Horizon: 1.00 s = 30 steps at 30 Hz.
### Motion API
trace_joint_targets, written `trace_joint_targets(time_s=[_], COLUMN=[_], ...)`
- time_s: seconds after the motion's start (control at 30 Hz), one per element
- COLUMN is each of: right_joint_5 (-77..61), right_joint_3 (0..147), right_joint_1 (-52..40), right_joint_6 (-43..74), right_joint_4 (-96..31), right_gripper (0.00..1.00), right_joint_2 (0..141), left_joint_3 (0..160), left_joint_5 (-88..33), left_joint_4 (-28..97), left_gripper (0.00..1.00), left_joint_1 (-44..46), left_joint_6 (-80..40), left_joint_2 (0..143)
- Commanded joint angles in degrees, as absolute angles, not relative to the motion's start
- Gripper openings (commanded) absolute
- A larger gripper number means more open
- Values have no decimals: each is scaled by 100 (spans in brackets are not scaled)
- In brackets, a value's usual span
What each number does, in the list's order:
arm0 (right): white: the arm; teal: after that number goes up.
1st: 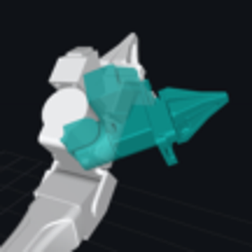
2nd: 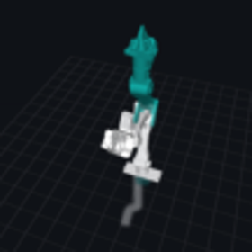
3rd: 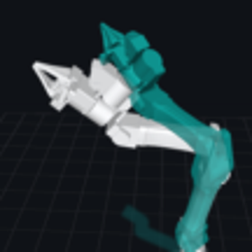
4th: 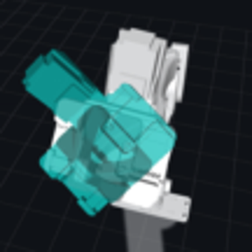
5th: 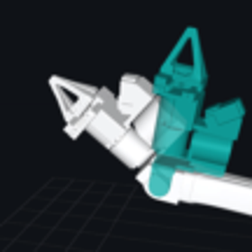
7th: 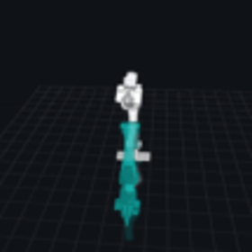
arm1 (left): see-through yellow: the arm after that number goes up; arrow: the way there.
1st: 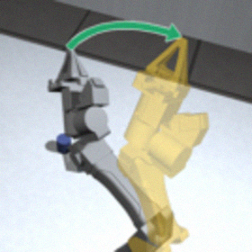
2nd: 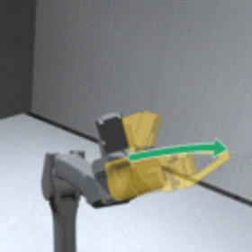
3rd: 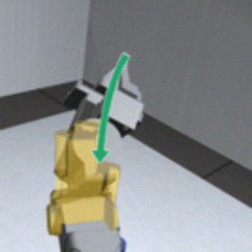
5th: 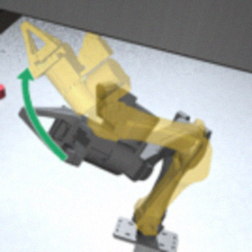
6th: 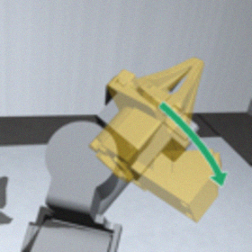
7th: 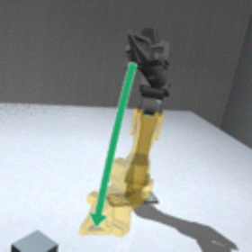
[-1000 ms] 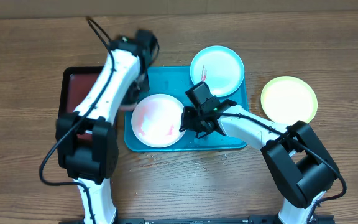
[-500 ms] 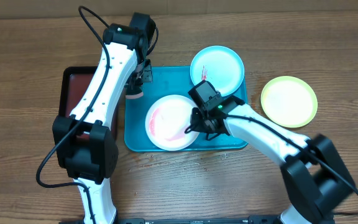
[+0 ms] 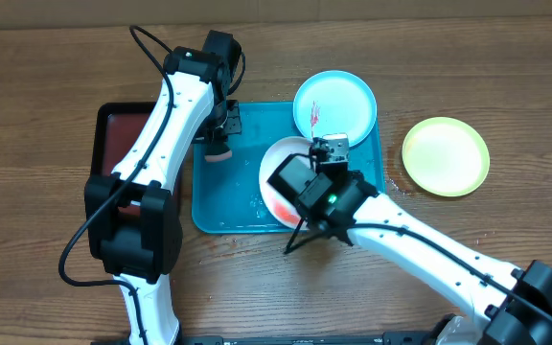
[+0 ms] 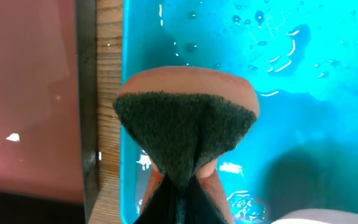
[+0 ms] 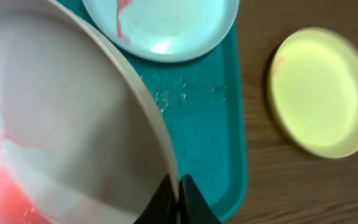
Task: Clean dirty plates on tray and stack at the side
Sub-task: 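Tilt the white plate up with the right gripper to drain it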
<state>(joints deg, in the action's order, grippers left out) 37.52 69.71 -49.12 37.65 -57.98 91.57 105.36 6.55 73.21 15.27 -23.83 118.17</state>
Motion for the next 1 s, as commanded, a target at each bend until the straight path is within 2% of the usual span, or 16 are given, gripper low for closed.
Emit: trace_joint_targets(time_s=[0.0, 0.37, 0.97], right_joint_5=[4969, 6490, 7402], right_joint_3=[7253, 7754, 8648], right_joint_1=[-5146, -5406, -5406], right_joint_6=[3806, 3806, 3809], right_joint_4=[-5887, -6735, -7644], right_gripper=[4, 4, 4], right_joint_2=[8978, 8976, 8973], left_joint_3=[10481, 10481, 10481], left_joint_5=[523, 526, 526], left_joint_4=[7297, 7299, 7295], left_gripper=[4, 4, 4], left_joint_1=[1559, 1577, 1579], left_joint_6=[-2333, -2333, -2335], left_joint_2=[11786, 11786, 11786])
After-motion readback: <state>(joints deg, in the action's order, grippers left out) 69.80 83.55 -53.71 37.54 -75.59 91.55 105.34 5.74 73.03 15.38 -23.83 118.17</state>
